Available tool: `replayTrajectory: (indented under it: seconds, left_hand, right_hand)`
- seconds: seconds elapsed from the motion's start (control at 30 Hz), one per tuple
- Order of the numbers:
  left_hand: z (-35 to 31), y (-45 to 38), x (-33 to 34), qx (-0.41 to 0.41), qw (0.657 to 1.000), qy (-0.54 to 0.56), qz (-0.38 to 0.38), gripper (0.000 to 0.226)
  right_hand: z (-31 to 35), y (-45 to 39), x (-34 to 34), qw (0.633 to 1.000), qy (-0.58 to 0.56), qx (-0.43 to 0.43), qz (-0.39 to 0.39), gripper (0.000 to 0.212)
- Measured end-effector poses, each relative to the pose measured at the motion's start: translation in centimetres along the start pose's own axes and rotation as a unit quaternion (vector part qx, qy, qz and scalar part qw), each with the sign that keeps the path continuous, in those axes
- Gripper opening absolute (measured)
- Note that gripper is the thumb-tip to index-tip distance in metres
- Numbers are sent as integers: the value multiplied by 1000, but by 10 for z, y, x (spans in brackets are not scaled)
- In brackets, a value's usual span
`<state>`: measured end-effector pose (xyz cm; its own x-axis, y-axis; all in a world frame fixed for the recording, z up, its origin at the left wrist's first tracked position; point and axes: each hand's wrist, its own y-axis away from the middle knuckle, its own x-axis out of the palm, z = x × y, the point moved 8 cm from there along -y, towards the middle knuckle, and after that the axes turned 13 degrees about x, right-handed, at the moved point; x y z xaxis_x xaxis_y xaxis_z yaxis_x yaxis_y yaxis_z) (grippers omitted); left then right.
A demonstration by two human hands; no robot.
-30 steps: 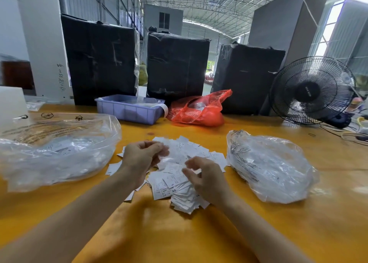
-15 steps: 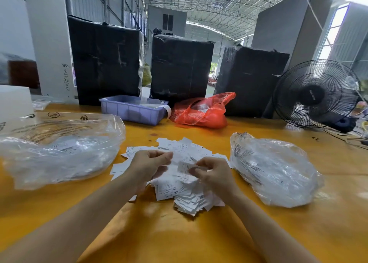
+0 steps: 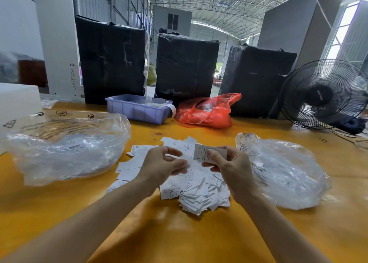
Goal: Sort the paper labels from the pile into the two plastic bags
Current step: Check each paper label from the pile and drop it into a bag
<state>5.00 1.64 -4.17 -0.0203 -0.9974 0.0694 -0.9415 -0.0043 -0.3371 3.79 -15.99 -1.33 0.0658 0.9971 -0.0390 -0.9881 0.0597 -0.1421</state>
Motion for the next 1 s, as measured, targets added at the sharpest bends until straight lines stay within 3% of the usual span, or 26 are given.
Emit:
replayTrajectory:
  seconds: [0.27,0.53,0.77,1.0]
  left_hand:
    - [-10,1,5,53,995,-83,17,22]
    - [-19,3,8,103,984,-140,31,14]
    - [-19,-1,4,112,979,-170,26,5]
    - [-15,3,8,91,981,-166,45,6]
  right_hand:
    - [10,5,0,998,25,-55,-23,9]
    - [11,5,2,973,187,-117,-61,3]
    - [5,2,11,974,205,-97,-10,7]
    - [-9,2,24,978,180,-27,99,8]
